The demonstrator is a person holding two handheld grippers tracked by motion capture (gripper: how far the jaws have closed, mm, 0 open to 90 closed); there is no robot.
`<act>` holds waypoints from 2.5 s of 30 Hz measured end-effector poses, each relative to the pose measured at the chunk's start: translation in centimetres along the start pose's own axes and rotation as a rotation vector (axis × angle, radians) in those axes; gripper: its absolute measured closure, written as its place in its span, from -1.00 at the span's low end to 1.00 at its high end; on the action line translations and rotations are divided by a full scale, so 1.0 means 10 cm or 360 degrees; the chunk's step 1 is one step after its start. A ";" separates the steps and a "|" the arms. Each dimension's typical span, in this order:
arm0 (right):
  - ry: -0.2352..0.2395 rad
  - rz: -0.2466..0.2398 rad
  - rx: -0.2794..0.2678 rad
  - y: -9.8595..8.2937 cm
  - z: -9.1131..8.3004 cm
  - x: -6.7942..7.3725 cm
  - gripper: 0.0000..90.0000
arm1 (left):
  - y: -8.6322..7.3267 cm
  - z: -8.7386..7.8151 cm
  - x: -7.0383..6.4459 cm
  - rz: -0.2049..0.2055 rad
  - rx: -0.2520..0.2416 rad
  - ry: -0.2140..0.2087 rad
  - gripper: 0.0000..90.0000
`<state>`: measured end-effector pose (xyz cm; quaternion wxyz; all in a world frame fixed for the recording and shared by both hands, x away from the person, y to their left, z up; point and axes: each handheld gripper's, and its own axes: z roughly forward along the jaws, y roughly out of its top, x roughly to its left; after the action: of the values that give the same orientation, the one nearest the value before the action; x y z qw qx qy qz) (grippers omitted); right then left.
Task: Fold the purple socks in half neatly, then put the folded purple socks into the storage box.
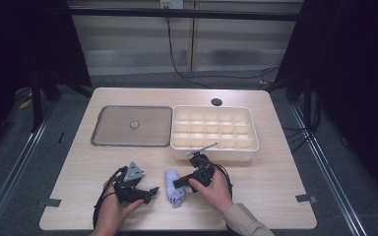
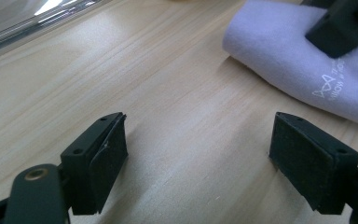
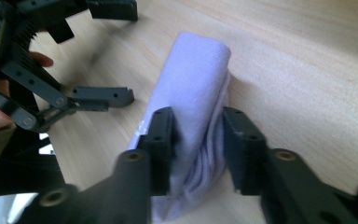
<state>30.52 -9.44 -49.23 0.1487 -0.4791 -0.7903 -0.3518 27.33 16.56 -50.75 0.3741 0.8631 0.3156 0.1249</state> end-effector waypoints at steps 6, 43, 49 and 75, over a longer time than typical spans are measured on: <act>-0.0017 -0.0017 0.0008 0.03 -0.02 0.03 0.62 | 0.00 0.00 0.00 0.0000 0.0000 0.0000 -0.60; -0.0166 -0.0055 0.0097 0.27 -0.80 -0.09 0.65 | 0.00 0.00 0.00 0.0003 0.0002 0.0001 -0.60; -0.0185 -0.0070 0.0111 0.29 -0.89 -0.11 0.65 | 0.00 0.00 0.00 0.0002 0.0001 0.0001 -0.60; -0.0267 -0.0052 0.0094 0.48 -1.32 -0.18 0.65 | 0.00 0.00 0.00 0.0000 0.0000 0.0001 -0.60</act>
<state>34.19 -18.46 -38.95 0.0902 -0.4893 -0.8177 -0.2894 27.33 16.55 -50.75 0.3740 0.8630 0.3157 0.1252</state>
